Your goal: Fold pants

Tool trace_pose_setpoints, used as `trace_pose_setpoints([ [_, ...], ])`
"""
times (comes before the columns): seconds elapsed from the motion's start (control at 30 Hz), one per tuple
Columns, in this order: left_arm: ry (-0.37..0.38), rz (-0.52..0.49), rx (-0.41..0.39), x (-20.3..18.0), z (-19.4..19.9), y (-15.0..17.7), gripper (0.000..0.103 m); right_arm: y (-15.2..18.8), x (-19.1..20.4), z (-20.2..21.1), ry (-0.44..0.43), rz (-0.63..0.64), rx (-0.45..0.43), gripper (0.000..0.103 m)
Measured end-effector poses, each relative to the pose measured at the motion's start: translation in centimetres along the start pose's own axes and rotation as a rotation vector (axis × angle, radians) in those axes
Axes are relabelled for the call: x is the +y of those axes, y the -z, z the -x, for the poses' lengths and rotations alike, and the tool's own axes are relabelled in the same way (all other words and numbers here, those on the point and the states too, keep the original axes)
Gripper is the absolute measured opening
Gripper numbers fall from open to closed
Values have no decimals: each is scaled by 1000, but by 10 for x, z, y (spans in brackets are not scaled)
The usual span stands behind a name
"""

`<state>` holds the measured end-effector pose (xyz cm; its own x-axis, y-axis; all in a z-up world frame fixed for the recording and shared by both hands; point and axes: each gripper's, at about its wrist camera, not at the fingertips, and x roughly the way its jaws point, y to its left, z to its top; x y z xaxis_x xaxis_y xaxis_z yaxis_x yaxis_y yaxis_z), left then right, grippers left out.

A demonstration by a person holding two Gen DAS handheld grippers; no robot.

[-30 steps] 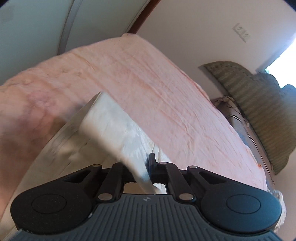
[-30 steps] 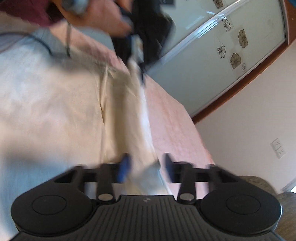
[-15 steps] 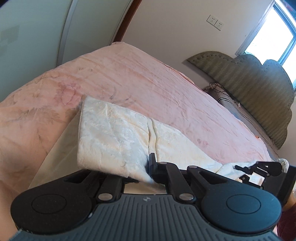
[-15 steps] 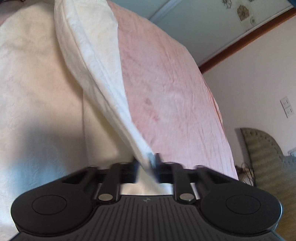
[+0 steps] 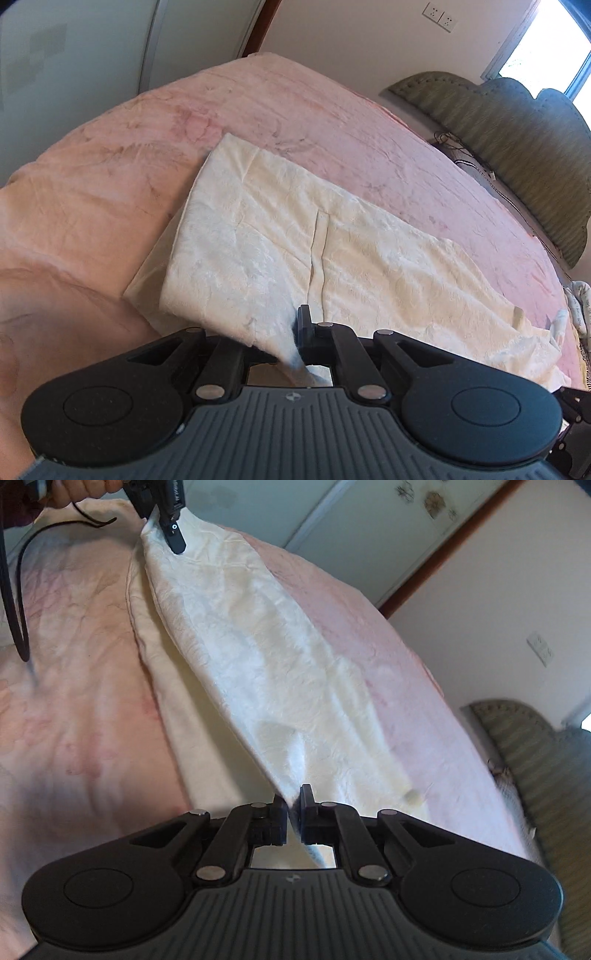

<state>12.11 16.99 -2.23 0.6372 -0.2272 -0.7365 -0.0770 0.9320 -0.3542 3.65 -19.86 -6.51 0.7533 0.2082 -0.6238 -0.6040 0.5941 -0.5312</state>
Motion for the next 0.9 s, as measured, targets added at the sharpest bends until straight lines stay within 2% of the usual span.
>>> trace_pose_setpoints([
  [0.13, -49, -28, -44, -5, 3, 0, 5, 3, 3, 6, -1, -93, -23, 6],
  [0.37, -106, -14, -58, -6, -8, 4, 6, 11, 16, 8, -26, -196, -21, 6],
  [0.47, -151, -34, -68, -9, -8, 6, 22, 15, 12, 12, -38, -264, -24, 7],
  [0.57, -140, -20, -48, -10, 3, 6, 31, 20, 10, 12, -30, -322, -49, 7],
  [0.6, -150, -20, -42, -12, 8, 5, 36, 20, 12, 12, -24, -322, -51, 7],
  [0.67, -179, -36, -51, -17, 21, 2, 39, 20, 13, 18, -18, -314, -43, 10],
  [0.73, -219, -62, -79, -25, 35, -1, 43, 25, 9, 29, -44, -332, -48, 13],
  [0.83, -304, -81, -152, -39, 54, -8, 50, 44, -14, 53, -127, -454, -79, 20],
  [0.9, -320, -79, -212, -50, 65, -12, 53, 66, -33, 68, -97, -581, -113, 27],
])
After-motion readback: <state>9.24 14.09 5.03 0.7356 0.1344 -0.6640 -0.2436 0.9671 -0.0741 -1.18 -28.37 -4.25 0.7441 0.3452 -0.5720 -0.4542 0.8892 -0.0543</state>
